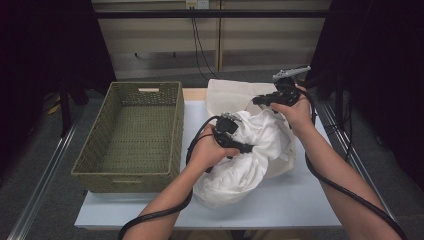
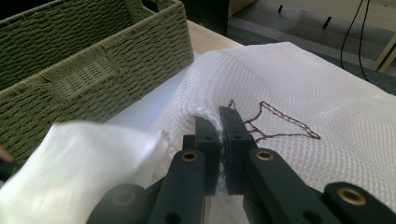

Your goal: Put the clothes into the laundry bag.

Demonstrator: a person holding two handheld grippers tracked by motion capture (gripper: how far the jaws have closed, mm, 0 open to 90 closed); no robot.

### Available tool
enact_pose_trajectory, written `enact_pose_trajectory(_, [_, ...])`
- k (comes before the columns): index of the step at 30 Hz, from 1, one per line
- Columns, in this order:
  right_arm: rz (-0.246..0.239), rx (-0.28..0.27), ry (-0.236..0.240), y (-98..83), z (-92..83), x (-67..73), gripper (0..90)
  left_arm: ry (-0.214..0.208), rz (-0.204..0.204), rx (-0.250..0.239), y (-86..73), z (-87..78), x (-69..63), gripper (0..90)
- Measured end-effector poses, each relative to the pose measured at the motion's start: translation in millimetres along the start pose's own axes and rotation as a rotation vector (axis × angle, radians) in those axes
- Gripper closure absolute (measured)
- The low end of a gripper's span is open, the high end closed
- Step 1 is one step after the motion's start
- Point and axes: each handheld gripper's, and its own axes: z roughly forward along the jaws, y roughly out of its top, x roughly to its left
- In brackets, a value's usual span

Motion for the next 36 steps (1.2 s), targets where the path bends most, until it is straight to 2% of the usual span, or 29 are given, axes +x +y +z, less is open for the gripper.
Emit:
enact_pose_trajectory(5, [-0.019,0.017,-0.007,-0.4,-4.1,0.9,88.3,0.062,-0.035,-0.014,0.9,-4.8,8.7,56.8])
enact_pose_trajectory(8, [-0.024,0.024,-0.006,0.3,-4.3,2.6,88.3,0.117,-0.049,-0.019,1.5,-7.5,13.7,56.9])
enact_pose_trajectory(10, [-0.027,0.029,-0.005,0.8,-4.9,3.6,88.3,0.161,-0.073,-0.033,1.8,-9.4,17.2,56.9])
enact_pose_trajectory(12, [-0.028,0.029,-0.005,1.6,-5.6,4.9,88.3,0.201,-0.074,-0.026,1.9,-11.6,21.3,57.1])
enact_pose_trajectory(16, [-0.032,0.03,-0.004,3.2,-8.1,4.5,88.3,0.244,-0.082,-0.021,0.5,-12.3,27.0,57.3])
enact_pose_trajectory(21, [-0.019,0.028,-0.006,7.7,-14.5,1.7,88.3,0.246,-0.06,0.005,-2.3,-3.9,26.8,57.4])
enact_pose_trajectory(24, [-0.026,0.036,-0.009,10.1,-16.5,2.6,88.3,0.241,-0.03,0.028,-2.7,2.3,24.1,57.4])
enact_pose_trajectory(28, [-0.041,0.042,-0.01,13.5,-21.4,0.6,88.3,0.235,-0.015,0.048,-4.7,8.4,22.6,57.3])
enact_pose_trajectory(30, [-0.034,0.049,-0.015,12.3,-23.6,-2.1,88.3,0.235,-0.023,0.047,-5.3,7.6,24.2,57.4])
enact_pose_trajectory(33, [-0.027,0.061,-0.016,8.0,-26.6,-6.6,88.3,0.269,-0.042,0.04,-7.2,6.4,27.4,57.6])
enact_pose_trajectory(36, [-0.011,0.069,-0.011,4.1,-28.1,-9.2,88.3,0.276,-0.049,0.044,-8.1,5.8,30.5,57.7])
